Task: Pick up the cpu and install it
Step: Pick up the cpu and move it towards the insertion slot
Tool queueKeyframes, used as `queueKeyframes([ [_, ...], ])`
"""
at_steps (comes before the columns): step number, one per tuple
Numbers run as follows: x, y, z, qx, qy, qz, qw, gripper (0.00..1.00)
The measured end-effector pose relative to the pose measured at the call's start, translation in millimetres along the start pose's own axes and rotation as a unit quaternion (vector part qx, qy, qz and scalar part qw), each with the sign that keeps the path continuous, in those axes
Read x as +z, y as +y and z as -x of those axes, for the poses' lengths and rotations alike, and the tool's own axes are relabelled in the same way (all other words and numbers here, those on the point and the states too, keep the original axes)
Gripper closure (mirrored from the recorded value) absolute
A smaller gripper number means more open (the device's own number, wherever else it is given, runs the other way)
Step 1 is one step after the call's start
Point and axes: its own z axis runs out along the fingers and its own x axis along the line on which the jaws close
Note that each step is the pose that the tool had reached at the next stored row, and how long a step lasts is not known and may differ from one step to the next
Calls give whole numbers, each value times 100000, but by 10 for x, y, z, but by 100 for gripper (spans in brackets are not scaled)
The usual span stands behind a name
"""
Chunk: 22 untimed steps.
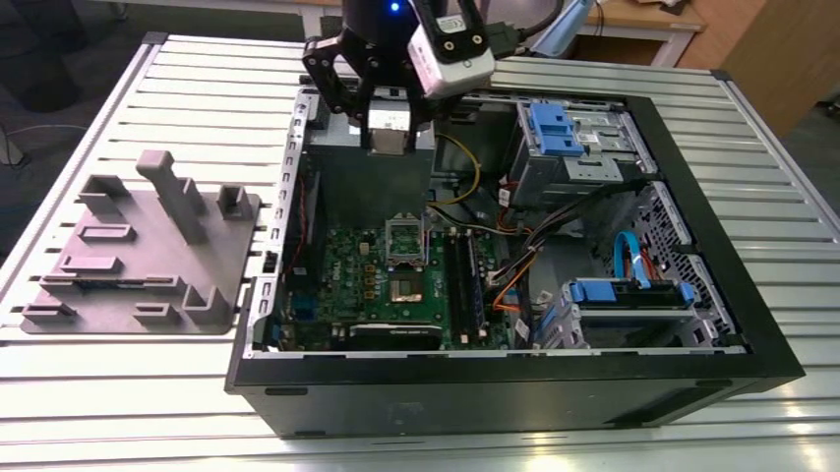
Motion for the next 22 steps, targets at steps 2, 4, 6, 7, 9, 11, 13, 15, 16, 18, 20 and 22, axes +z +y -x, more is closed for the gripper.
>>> queueKeyframes([
  [2,2,2,26,1,27,-2,100000,53],
  [4,4,4,56,-1,56,-4,100000,53],
  [6,5,6,89,2,93,-5,100000,53],
  [7,6,8,107,3,112,-7,100000,53],
  [9,8,10,139,4,145,-31,100000,53],
  [11,9,11,147,4,143,-50,100000,53],
  [13,9,11,148,12,144,-57,100000,53],
  [15,9,12,149,2,144,-59,100000,53],
  [16,9,12,149,6,144,-57,100000,53],
  [18,10,3,150,-3,147,-63,100000,53],
  [20,18,-8,150,5,137,-53,100000,53],
  [22,25,-22,151,0,143,-92,100000,53],
])
